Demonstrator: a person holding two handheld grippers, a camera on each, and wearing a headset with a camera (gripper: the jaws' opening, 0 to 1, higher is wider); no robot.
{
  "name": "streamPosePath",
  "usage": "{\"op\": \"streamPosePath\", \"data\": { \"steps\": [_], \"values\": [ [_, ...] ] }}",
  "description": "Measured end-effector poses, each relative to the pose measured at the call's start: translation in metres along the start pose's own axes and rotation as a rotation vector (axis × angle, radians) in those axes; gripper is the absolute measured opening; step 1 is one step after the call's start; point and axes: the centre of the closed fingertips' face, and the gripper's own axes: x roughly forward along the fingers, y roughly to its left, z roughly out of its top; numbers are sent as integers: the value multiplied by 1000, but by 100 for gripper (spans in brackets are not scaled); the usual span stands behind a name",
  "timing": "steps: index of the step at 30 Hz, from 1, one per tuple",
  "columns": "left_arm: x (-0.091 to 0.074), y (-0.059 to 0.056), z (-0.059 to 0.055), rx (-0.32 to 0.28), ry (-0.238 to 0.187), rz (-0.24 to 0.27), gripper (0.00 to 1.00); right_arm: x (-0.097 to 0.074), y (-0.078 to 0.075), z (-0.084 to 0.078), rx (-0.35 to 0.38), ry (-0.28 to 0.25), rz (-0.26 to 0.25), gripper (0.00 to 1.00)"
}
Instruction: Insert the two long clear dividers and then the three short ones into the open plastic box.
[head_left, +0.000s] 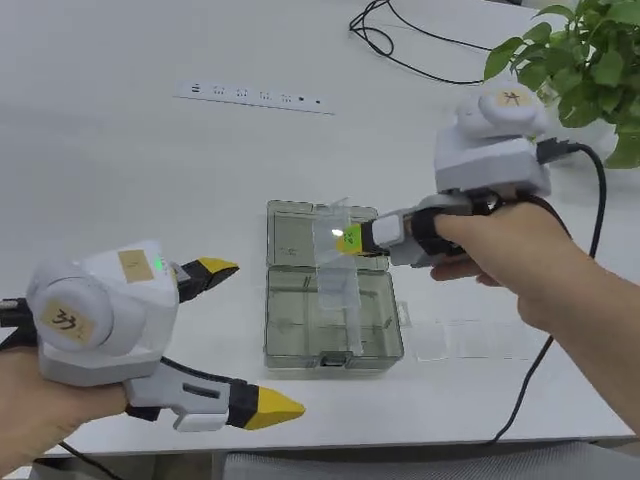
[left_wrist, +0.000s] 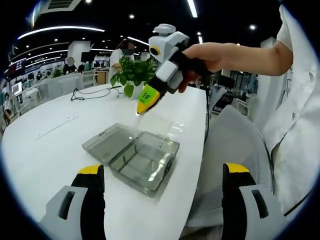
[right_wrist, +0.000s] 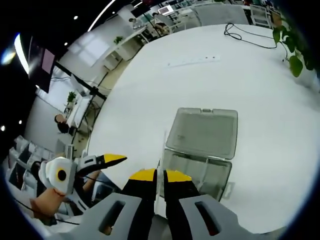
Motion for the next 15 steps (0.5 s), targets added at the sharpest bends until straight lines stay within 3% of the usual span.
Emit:
{"op": "streamPosePath", "data": {
  "steps": [5,9,15],
  "values": [
    [0,2,-4,-7,-3,-13,100,11,-6,-9,118,61,-9,6],
    [0,0,-5,-7,-7,-34,100,21,-19,-17,143,103,-39,6],
    [1,-1,-8,-17,-11,-53,100,32,-25,-27,180,113,-61,6]
  ]
}}
